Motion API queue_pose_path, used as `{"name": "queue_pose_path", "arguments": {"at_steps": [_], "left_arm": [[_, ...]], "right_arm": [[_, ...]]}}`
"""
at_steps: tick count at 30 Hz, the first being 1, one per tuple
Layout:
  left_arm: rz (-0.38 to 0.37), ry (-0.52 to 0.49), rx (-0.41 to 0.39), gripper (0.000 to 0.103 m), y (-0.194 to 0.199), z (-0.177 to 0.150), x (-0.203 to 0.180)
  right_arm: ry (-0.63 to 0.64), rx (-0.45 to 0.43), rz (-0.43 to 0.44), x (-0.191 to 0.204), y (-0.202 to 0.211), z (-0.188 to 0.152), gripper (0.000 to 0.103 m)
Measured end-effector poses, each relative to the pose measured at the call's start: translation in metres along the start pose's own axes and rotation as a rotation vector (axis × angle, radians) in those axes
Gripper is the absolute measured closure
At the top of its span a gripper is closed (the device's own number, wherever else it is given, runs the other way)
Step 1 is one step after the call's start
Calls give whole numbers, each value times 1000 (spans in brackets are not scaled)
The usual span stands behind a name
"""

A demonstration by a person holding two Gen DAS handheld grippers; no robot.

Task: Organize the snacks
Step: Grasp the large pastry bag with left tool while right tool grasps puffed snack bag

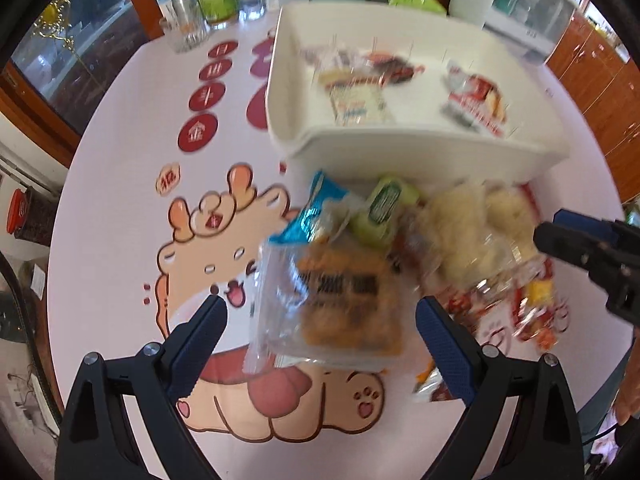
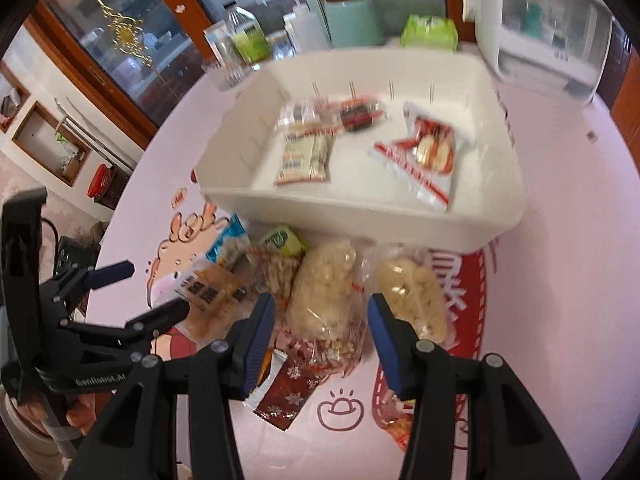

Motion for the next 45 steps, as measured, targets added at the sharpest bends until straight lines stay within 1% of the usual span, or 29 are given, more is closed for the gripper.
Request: {"name": "queue_pose_path", "arguments": {"at_steps": [7,12,14,16,17,19,21,24,28,31,34,36,40,42,43,44,45], "left_arm": [[18,-22,39,8,-23,-12,2],[-6,-27,52,3,-34,-8,-3],[-33,-34,67,1,-41,-6,-5],[-47,-37,91,1,-48,-6,-7],[-35,-51,105,0,-54,-7,-9],[-27,-70,87,0,-57,-5,-10],[-26,-87,88,0,-59,-3,-11],[-34,-92,101,0,-62,0,-11],[7,-157,125,0,-65,3,-18],[35,-183,157,0,-65,5,-27],[32,-174,161,0,-67,7,-29],[18,-140,173,0,-69,2,-28],[9,-122,184,0,-68,-2,-19],[5,-118,173,5,-67,-5,-16],[0,-114,161,13,-65,-6,-14],[-16,-103,149,18,-61,-7,-12],[-21,-93,141,20,-59,-7,-9]], "right_arm": [[-16,56,-7,5,-39,-6,54],[-2,93,-42,9,-61,-7,54],[7,103,-61,8,-67,-8,54],[6,114,-68,8,-72,-8,54],[5,111,-67,8,-73,-7,54],[12,112,-70,9,-76,-6,54],[24,116,-77,11,-78,-6,54],[62,122,-114,15,-81,-7,52],[83,127,-144,17,-83,-6,52],[98,132,-160,20,-84,-7,52],[125,133,-188,25,-89,-8,52],[151,126,-213,30,-92,-9,55],[154,108,-196,32,-89,-10,64],[139,101,-177,30,-84,-11,68],[126,95,-161,29,-82,-11,69],[115,90,-144,28,-79,-10,70],[106,83,-133,27,-76,-10,70]]}}
Point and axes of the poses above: each gripper's, at about its wrist camera, not at the fingertips, and y roughly against the way its jaws point, x to its left, z to its top, the point moved 5 cm from there along -y, roughly the way its jaws point
